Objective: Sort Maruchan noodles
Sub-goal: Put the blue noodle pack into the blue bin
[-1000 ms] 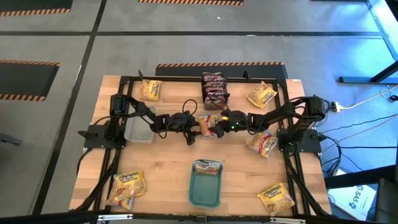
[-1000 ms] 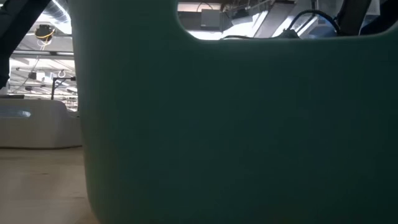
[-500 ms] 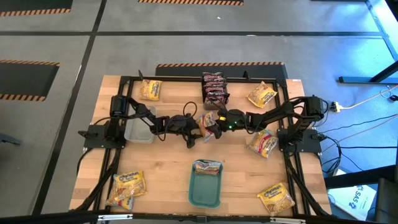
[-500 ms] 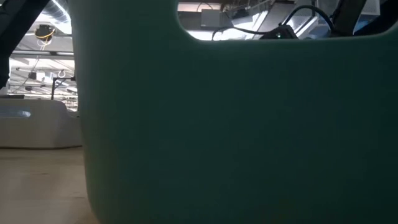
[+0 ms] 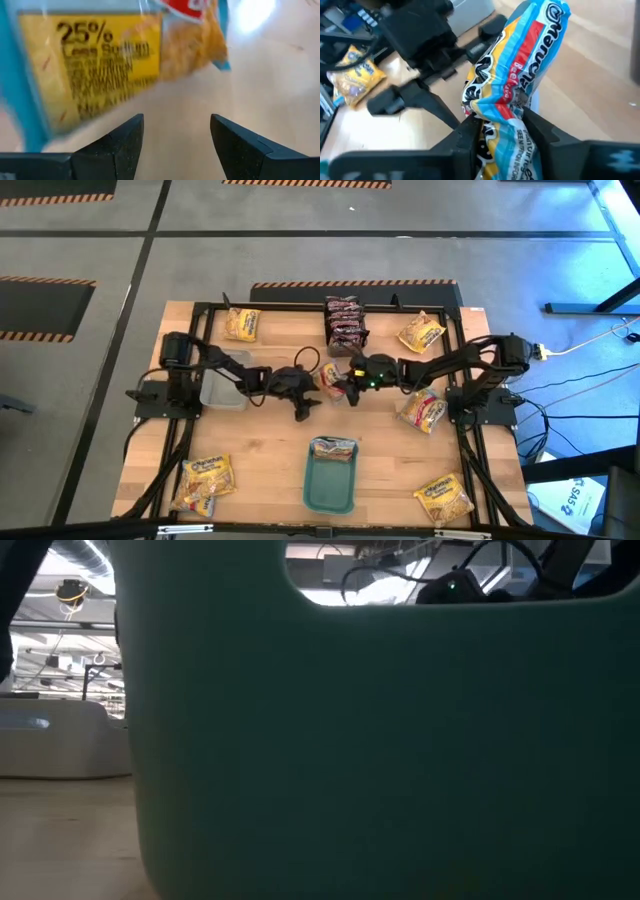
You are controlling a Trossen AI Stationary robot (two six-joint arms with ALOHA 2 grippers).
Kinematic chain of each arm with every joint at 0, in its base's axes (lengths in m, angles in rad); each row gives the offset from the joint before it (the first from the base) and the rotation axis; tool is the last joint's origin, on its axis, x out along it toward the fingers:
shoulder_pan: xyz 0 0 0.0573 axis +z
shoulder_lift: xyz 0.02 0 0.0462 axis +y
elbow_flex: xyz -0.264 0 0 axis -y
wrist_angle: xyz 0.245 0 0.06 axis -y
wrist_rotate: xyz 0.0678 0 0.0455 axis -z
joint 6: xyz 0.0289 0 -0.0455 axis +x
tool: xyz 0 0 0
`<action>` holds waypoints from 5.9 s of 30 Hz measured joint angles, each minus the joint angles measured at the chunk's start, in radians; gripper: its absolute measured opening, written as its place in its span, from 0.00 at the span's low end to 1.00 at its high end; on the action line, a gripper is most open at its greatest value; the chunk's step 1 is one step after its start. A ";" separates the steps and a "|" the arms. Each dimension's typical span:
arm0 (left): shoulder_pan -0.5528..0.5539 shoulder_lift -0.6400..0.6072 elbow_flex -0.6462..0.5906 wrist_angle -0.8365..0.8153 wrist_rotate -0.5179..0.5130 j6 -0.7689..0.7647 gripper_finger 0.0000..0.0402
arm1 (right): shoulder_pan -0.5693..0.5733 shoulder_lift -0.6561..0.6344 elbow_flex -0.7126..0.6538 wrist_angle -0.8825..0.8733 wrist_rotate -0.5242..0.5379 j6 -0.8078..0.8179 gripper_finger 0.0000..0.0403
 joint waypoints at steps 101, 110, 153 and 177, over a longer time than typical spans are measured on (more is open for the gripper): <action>-0.687 -0.326 -0.001 -0.048 -0.472 -0.074 0.56 | 0.541 -0.025 0.531 -0.916 0.067 -0.348 0.65; -0.678 -0.326 -0.001 -0.049 -0.484 -0.075 0.56 | 0.542 -0.185 0.532 -1.064 0.151 -0.366 0.63; -0.634 -0.326 -0.002 -0.053 -0.491 -0.071 0.56 | 0.540 -0.812 -0.050 -1.236 0.351 0.178 0.63; -0.629 -0.326 -0.002 -0.059 -0.492 -0.070 0.56 | 0.505 -0.656 -0.059 -1.581 0.226 0.588 0.18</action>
